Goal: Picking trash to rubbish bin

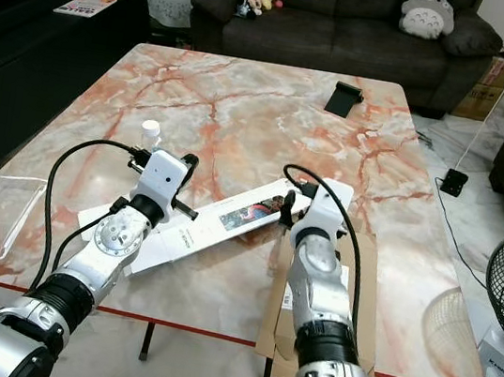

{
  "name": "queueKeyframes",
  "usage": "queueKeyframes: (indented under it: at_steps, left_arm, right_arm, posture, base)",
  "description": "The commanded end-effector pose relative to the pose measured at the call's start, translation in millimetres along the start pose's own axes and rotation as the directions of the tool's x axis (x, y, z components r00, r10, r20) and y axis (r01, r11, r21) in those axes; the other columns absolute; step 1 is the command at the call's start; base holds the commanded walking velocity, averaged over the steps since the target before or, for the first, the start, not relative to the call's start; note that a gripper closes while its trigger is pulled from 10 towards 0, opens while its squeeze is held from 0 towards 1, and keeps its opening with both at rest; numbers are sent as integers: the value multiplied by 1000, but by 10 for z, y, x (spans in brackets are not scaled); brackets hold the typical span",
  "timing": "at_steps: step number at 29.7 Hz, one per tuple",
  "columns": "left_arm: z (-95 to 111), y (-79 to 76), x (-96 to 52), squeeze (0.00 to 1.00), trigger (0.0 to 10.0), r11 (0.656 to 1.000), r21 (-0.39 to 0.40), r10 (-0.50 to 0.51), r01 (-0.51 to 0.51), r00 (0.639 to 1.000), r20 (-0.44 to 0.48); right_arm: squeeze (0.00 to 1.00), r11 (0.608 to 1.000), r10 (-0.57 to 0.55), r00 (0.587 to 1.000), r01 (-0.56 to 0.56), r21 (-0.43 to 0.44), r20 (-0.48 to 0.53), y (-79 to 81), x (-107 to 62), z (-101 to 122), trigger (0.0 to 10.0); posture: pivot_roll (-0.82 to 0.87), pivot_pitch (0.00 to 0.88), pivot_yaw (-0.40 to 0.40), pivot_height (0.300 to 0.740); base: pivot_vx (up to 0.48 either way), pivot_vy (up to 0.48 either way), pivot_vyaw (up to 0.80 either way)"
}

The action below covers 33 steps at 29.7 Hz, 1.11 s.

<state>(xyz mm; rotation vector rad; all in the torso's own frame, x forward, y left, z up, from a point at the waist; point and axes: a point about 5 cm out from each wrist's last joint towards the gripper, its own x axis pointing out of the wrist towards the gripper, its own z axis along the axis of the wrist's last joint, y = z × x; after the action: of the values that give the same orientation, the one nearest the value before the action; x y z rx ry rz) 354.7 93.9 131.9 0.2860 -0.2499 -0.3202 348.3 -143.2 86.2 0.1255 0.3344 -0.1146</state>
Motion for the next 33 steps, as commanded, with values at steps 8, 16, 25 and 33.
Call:
queueKeyframes:
  at_steps: [8,16,25,33]
  left_arm:
    - [11,25,29,0,10000,1000,21,-10,10,1000,-8]
    - [22,14,39,0,10000,1000,15,-13,13,1000,-4]
    - [17,8,43,0,10000,1000,16,-23,23,1000,-9]
    - [13,-18,52,0,10000,1000,13,-26,27,1000,-15]
  right_arm:
    - [0,999,8,997,-5,35,-83,83,-13,-116,10000]
    - [0,998,-6,1000,5,58,9,57,-17,73,10000]
    - [0,998,-23,997,19,56,68,38,-32,308,10000]
    - [0,999,-44,999,44,8,14,-75,-83,205,10000]
  posture:
    - [-53,18,45,740]
    - [-52,18,43,740]
    - [-61,17,49,740]
    - [-77,9,47,740]
  base:
    - [0,0,0]
    - [0,0,0]
    - [0,0,0]
    - [0,0,0]
